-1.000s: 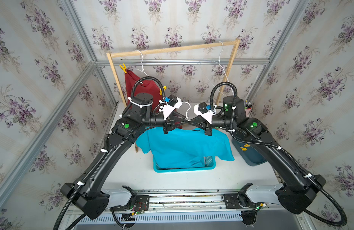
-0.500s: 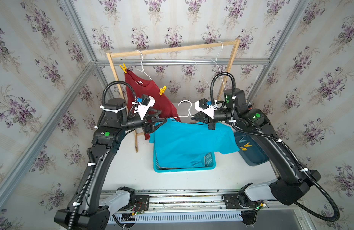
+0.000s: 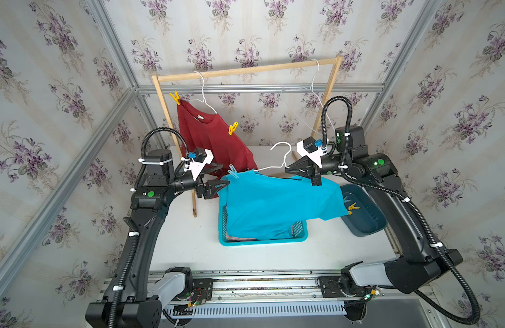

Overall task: Remove the clothespins securing t-shirts to the hanger
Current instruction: Remove the clothespin from the hanger.

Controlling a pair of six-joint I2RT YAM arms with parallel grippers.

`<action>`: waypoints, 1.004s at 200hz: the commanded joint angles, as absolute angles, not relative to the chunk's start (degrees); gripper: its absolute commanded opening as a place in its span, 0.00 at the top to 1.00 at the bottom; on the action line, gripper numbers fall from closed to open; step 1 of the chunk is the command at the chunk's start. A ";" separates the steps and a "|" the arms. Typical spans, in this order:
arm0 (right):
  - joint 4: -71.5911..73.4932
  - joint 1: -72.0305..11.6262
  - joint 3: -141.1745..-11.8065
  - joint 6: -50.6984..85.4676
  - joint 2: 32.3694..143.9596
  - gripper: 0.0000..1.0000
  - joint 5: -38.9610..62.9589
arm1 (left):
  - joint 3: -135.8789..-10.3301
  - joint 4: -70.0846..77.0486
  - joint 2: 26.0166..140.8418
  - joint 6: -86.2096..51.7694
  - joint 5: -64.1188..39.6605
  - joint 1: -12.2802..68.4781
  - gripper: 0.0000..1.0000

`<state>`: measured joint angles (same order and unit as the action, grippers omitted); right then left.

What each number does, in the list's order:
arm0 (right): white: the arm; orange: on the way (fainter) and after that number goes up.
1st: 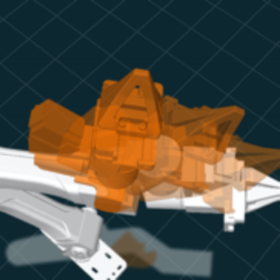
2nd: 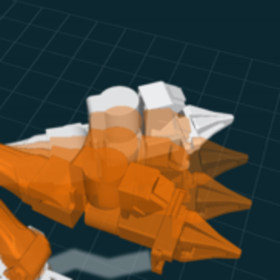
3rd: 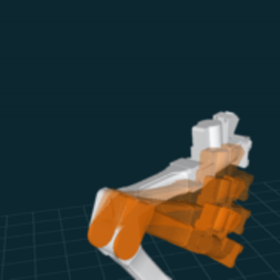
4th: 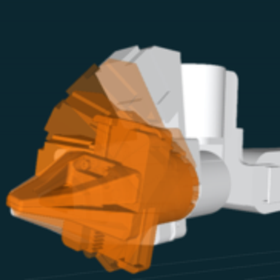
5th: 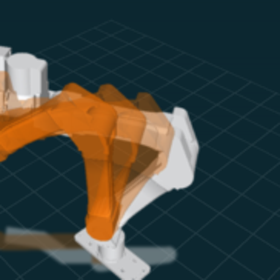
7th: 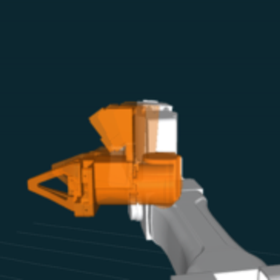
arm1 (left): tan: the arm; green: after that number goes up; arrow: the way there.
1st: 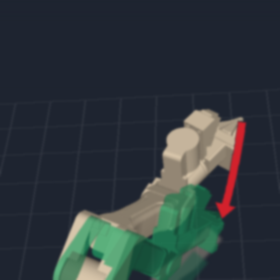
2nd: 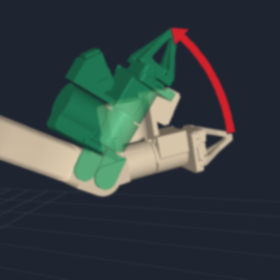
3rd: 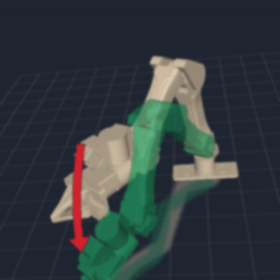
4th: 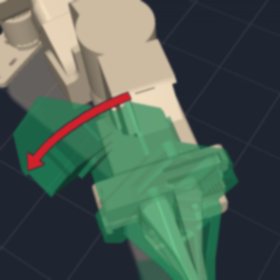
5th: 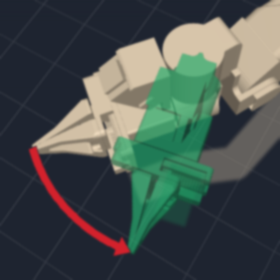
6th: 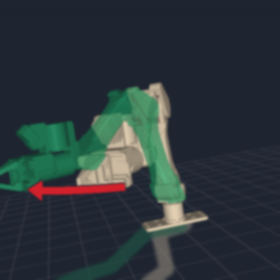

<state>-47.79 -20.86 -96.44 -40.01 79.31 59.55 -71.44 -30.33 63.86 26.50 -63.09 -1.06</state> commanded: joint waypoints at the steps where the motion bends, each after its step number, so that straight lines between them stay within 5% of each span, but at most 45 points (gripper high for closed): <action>1: -47.12 -20.57 -96.57 -40.65 78.71 1.00 65.13 | -72.09 -29.82 65.61 29.44 -68.04 -1.38 0.21; 117: -43.08 -20.52 -94.16 -36.91 78.49 1.00 65.82 | -73.81 -29.86 69.52 28.80 -77.70 0.59 0.22; 201: -43.34 -20.50 -93.25 -36.56 77.96 1.00 64.81 | -74.18 -29.94 70.71 27.51 -78.75 1.64 0.36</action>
<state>-44.86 -20.56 -93.19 -35.92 78.46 63.64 -74.06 -30.37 71.05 27.35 -76.97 1.58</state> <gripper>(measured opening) 0.049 0.660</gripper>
